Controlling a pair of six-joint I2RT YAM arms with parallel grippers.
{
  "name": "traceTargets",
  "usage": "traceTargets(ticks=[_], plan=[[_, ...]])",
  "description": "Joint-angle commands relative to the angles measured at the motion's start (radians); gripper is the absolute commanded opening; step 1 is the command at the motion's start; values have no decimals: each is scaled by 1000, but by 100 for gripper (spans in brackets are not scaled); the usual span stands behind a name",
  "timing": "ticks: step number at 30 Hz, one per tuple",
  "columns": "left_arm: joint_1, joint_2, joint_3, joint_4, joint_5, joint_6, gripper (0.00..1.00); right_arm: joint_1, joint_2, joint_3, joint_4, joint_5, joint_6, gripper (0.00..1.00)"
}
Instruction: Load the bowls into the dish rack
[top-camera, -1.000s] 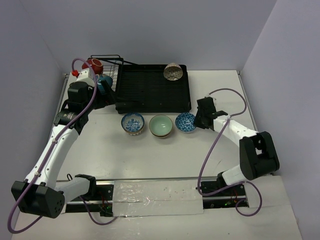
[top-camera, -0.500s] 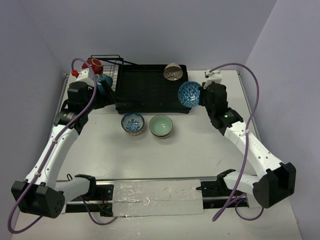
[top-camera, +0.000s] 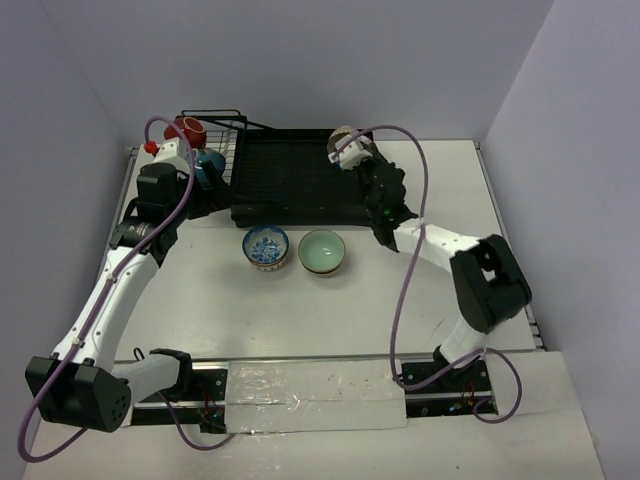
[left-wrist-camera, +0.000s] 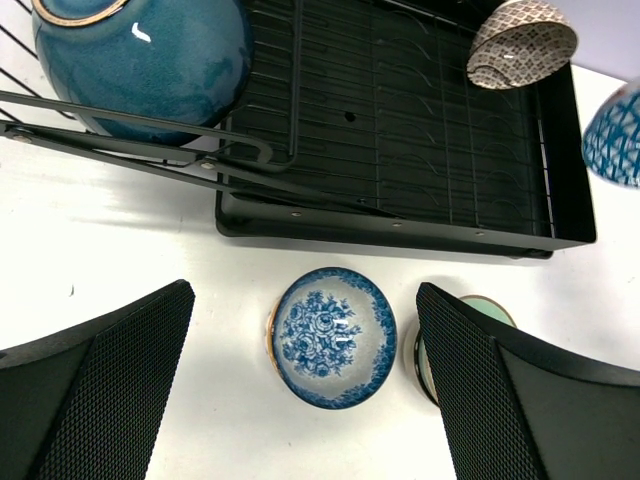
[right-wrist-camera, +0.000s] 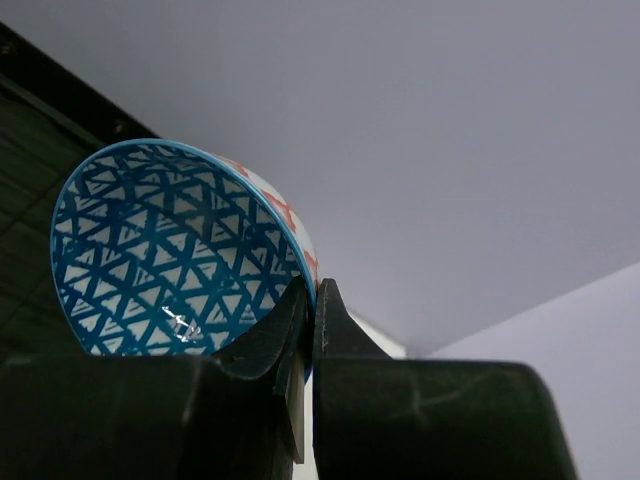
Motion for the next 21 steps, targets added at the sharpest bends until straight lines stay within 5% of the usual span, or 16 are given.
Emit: traceTargets(ticks=[1, 7, 21], plan=[[15, 19, 16, 0, 11, 17, 99, 8, 82, 2, 514, -42, -272, 0], [31, 48, 22, -2, 17, 12, 99, 5, 308, 50, 682, -79, -385, 0], [35, 61, 19, -5, 18, 11, 99, -12, 518, 194, 825, -109, -526, 0]])
